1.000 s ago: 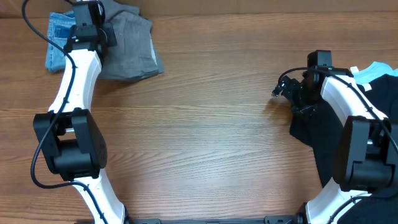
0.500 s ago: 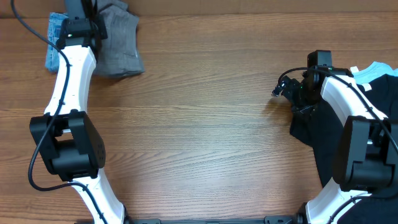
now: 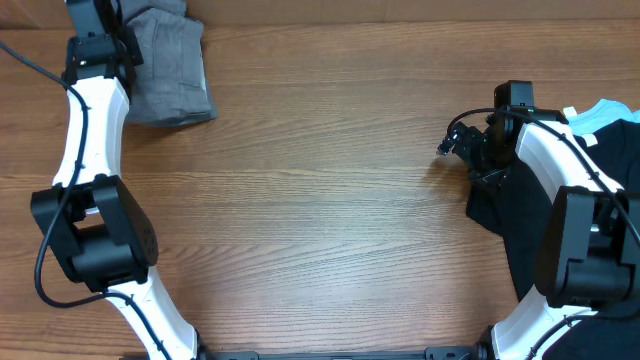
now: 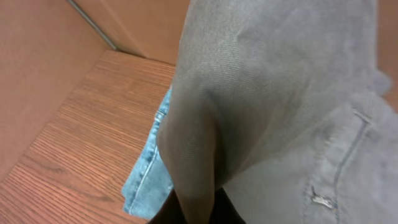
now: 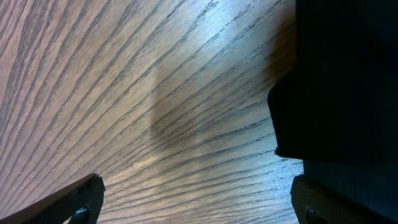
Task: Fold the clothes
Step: 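Lower the grey pants onto the jeans and press them flat with left gripper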
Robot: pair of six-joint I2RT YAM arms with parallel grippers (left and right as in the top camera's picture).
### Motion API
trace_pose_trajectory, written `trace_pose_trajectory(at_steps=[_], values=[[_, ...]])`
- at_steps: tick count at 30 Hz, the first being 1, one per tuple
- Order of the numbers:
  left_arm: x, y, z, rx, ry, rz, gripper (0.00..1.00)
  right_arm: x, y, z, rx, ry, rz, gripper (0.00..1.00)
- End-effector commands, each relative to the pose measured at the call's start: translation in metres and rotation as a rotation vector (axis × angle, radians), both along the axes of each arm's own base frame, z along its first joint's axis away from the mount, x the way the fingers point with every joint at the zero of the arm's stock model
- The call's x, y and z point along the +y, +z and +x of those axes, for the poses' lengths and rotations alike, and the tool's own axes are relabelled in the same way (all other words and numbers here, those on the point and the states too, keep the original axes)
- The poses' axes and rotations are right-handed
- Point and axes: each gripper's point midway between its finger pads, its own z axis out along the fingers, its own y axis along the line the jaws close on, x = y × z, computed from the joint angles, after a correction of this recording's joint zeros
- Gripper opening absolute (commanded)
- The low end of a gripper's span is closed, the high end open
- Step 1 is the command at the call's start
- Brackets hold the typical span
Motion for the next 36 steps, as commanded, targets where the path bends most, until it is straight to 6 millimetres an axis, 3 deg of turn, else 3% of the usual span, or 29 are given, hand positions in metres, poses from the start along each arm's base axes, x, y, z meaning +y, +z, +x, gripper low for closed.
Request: trace_pose_trajectory(at_steps=[1,9,11,12,13,15,16,21,24,28,30,32,36], values=[[0.03,-0.007,0.007,-0.018,0.06,0.033,0.04,-0.003,0.019,0.01,-0.062,-0.003,-0.01,1.0],[0.069,-0.037,0.017,-0.036,0.097,0.077,0.06,-0.003,0.019,0.01,-0.062,-0.003,-0.01,1.0],[0.079,-0.044,0.016,-0.038,0.112,0.077,0.13,-0.003,0.019,0.01,-0.062,-0.003,-0.01,1.0],[0.083,-0.049,0.016,-0.035,0.117,0.077,0.33,-0.003,0.019,0.01,-0.062,-0.003,-0.01,1.0],[0.087,-0.052,0.015,-0.034,0.124,0.077,0.6,-0.003,0.019,0.01,-0.062,-0.003,-0.01,1.0],[0.094,-0.058,0.012,-0.024,0.133,0.079,0.97,-0.003,0.019,0.01,-0.062,-0.003,-0.01,1.0],[0.097,-0.058,0.011,-0.022,0.143,0.086,1.0,-0.003,0.019,0.01,-0.062,-0.003,-0.01,1.0],[0.116,-0.035,-0.002,-0.016,0.247,0.165,1.0,-0.003,0.019,0.01,-0.062,-0.003,-0.01,1.0],[0.114,-0.015,-0.003,-0.007,0.253,0.178,1.0,-0.003,0.019,0.01,-0.062,-0.003,-0.01,1.0],[0.091,0.02,0.006,-0.057,0.209,0.119,1.0,-0.003,0.019,0.01,-0.062,-0.003,-0.01,1.0],[0.066,0.031,0.019,-0.091,0.11,0.052,0.97,-0.003,0.019,0.01,-0.062,-0.003,-0.01,1.0],[0.042,0.032,0.033,-0.114,-0.004,-0.011,0.84,-0.003,0.019,0.01,-0.062,-0.003,-0.01,1.0],[0.025,0.014,0.044,-0.119,-0.067,-0.098,0.3,-0.003,0.019,0.01,-0.062,-0.003,-0.01,1.0]])
